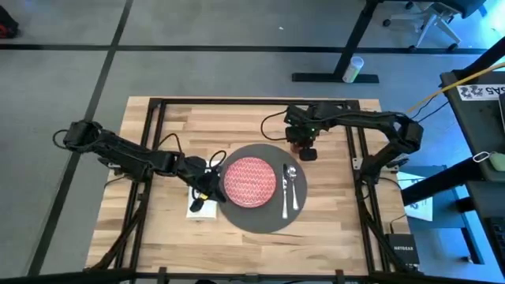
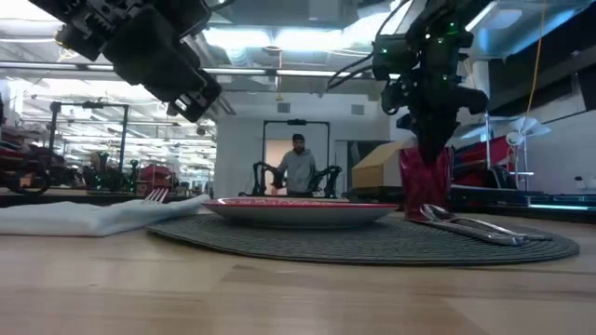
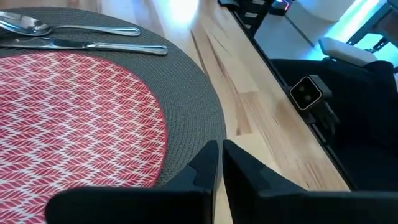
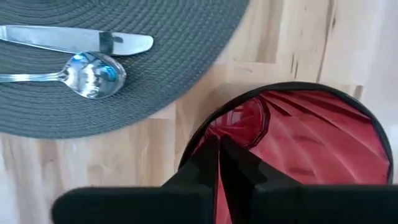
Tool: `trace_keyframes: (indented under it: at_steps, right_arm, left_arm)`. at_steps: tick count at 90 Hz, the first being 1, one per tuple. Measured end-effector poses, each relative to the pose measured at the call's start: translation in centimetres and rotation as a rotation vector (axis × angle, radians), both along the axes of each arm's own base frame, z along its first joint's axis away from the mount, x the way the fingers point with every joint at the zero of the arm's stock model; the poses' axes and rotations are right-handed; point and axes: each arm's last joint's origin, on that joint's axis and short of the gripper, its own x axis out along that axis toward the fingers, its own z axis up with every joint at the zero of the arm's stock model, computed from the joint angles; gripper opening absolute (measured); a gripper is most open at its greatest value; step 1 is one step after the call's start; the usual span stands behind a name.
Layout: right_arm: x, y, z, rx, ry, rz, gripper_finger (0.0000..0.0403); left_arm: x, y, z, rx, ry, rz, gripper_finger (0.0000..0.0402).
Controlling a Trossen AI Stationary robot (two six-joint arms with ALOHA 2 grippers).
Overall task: Set table place
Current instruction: Adjust the red glass
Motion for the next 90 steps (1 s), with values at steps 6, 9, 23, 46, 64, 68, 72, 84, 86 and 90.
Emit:
trace_keyframes:
  at_steps: [6, 9, 23, 46, 64, 68, 72, 84, 86, 90]
  right_arm:
    - [0.02, 0.05, 0.00, 0.013, -0.006, 0.002, 0.0000]
    - [0.02, 0.06, 0.00, 0.016, -0.007, 0.003, 0.0000]
    - [0.00, 0.08, 0.00, 0.021, -0.006, 0.003, 0.0000]
    - [0.03, 0.16, 0.02, 0.043, -0.014, 0.006, 0.0000]
    - [0.06, 0.24, 0.03, 0.068, -0.025, 0.008, 0.0000]
    - [0.06, 0.25, 0.03, 0.072, -0.026, 0.009, 0.0000]
    - [0.06, 0.27, 0.03, 0.077, -0.028, 0.010, 0.0000]
    - [0.08, 0.31, 0.04, 0.092, -0.035, 0.012, 0.0000]
    - [0.08, 0.32, 0.04, 0.094, -0.036, 0.012, 0.0000]
    - [0.09, 0.32, 0.04, 0.098, -0.037, 0.013, 0.0000]
  left_arm:
    - [-0.01, -0.01, 0.00, -0.008, 0.004, 0.000, 0.0005]
    - [-0.01, -0.03, 0.00, -0.011, 0.005, -0.004, 0.0005]
    - [-0.02, -0.05, 0.00, -0.015, 0.006, -0.011, 0.0005]
    - [-0.03, -0.04, -0.01, -0.013, 0.007, -0.012, 0.0005]
    - [-0.13, -0.03, -0.19, -0.010, 0.028, -0.012, 0.0005]
    - [-0.13, -0.03, -0.19, -0.010, 0.028, -0.012, 0.0005]
    - [-0.13, -0.03, -0.19, -0.010, 0.028, -0.012, 0.0005]
    - [-0.13, -0.03, -0.19, -0.010, 0.028, -0.012, 0.0005]
    - [-0.13, -0.03, -0.19, -0.010, 0.028, -0.012, 0.0005]
    - [-0.13, -0.03, -0.19, -0.010, 0.028, -0.012, 0.0005]
